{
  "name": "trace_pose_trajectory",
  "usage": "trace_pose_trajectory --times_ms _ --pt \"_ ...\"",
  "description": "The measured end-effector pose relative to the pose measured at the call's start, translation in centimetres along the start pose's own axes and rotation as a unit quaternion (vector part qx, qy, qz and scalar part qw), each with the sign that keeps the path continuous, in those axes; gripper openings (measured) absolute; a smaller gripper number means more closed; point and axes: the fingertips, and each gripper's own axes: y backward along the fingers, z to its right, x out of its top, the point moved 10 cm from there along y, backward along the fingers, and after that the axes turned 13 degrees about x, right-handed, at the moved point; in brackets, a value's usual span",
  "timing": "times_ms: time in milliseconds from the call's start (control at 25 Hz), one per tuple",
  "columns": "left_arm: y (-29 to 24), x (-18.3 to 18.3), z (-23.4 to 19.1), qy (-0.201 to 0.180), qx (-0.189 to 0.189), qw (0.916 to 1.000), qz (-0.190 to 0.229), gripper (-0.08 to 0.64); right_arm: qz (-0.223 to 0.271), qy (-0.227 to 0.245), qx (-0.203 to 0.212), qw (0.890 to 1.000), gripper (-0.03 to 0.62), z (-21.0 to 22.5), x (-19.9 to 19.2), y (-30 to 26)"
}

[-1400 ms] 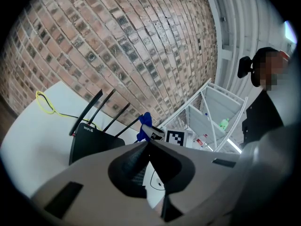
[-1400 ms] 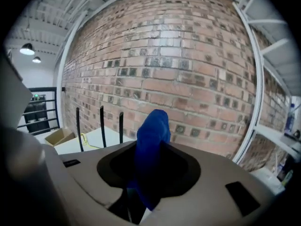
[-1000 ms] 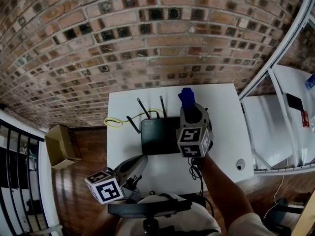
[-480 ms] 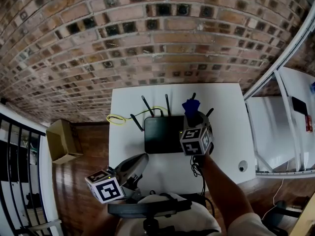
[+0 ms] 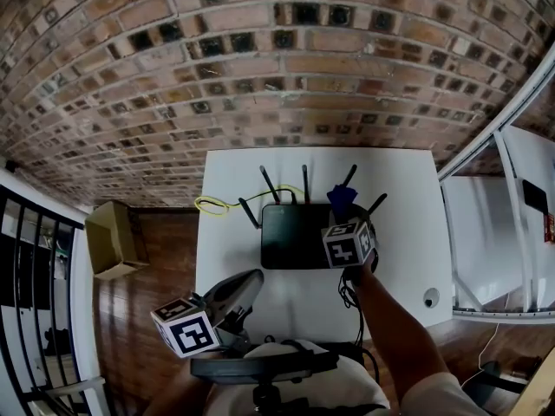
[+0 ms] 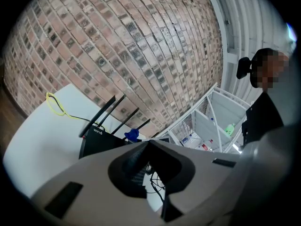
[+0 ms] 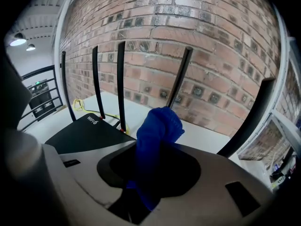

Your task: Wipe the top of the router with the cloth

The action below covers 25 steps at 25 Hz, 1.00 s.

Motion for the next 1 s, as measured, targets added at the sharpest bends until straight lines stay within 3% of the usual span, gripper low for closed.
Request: trace_pose_trajectory --times_ms 440,800,1000 --pt "0.3 0.2 -0.3 0.002 0.003 1.0000 0.009 0.006 -0.035 -0.014 0.011 0.999 0.146 -0.1 -0.5 -1.4" --pt "0.4 0.6 -0.7 0.001 -0.002 1.0000 0.006 0.008 0.046 0.017 0.014 0.999 0.146 -2.3 2.7 2.8" --pt "0.4 0.7 -0.5 0.003 -0.010 0.9999 0.006 0.008 0.111 0.053 0.020 0.992 0.146 -3.6 5.4 5.0"
